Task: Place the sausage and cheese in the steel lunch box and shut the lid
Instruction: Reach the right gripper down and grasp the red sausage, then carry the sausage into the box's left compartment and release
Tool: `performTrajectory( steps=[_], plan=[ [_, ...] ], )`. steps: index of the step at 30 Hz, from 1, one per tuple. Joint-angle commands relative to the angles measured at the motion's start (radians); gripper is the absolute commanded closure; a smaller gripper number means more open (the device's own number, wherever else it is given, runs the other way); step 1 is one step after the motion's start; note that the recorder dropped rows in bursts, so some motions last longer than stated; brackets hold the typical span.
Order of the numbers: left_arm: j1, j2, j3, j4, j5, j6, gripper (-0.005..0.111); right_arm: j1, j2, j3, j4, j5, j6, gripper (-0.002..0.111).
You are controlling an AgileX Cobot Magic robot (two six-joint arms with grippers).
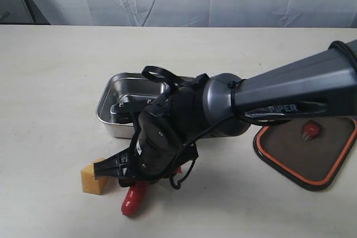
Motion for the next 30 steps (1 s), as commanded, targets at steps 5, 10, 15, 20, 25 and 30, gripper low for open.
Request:
performTrajectory(
  steps=[5, 10, 15, 20, 25, 30],
  plan=[
    [-0.007, -0.005, 0.005, 0.001, -0.004, -0.001, 0.107, 0.003, 0.027, -0.022, -0.007, 0.077, 0.0, 0.088],
    [-0.007, -0.005, 0.005, 0.001, -0.004, -0.001, 0.107, 0.003, 0.027, -0.022, -0.009, 0.16, -0.097, 0.109],
    [-0.007, -0.005, 0.005, 0.001, -0.004, -0.001, 0.107, 0.003, -0.019, -0.022, -0.013, 0.217, -0.179, 0.109],
    [-0.007, -0.005, 0.005, 0.001, -0.004, -0.001, 0.107, 0.001, -0.145, -0.022, -0.057, 0.13, -0.189, 0.109],
    [-0.007, -0.005, 0.005, 0.001, -0.004, -0.001, 0.107, -0.009, -0.235, -0.022, -0.164, -0.098, -0.189, 0.109],
    [-0.007, -0.005, 0.005, 0.001, -0.004, -0.001, 0.107, -0.099, -0.172, -0.103, -0.24, -0.124, -0.189, 0.109]
  ],
)
